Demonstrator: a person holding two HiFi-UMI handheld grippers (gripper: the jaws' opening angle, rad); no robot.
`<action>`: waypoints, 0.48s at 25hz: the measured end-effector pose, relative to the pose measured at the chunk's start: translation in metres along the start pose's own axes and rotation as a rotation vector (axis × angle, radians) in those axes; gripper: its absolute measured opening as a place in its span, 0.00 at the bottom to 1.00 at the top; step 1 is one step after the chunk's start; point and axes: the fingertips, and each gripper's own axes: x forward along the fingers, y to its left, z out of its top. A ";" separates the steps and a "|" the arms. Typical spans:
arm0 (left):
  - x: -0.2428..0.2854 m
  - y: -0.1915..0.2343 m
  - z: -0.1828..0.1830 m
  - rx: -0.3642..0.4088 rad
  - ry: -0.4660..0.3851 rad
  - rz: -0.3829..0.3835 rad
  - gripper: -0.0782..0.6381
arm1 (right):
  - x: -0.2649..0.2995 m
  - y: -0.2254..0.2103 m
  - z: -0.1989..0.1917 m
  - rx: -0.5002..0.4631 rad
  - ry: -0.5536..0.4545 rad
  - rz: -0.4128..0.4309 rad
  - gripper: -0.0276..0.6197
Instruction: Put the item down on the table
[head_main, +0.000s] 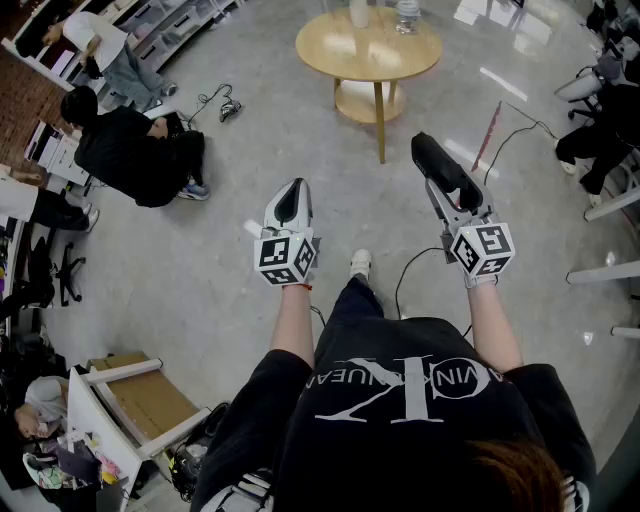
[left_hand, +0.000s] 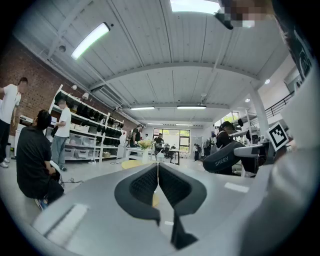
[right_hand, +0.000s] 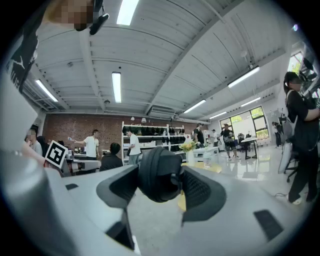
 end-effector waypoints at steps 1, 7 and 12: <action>0.011 0.005 0.001 -0.013 0.003 0.001 0.13 | 0.009 -0.005 0.002 0.001 0.006 -0.001 0.47; 0.073 0.031 0.017 -0.011 0.011 -0.029 0.13 | 0.068 -0.030 0.015 0.004 0.016 -0.016 0.47; 0.117 0.055 0.026 -0.003 0.018 -0.043 0.13 | 0.113 -0.044 0.019 0.009 0.024 -0.025 0.47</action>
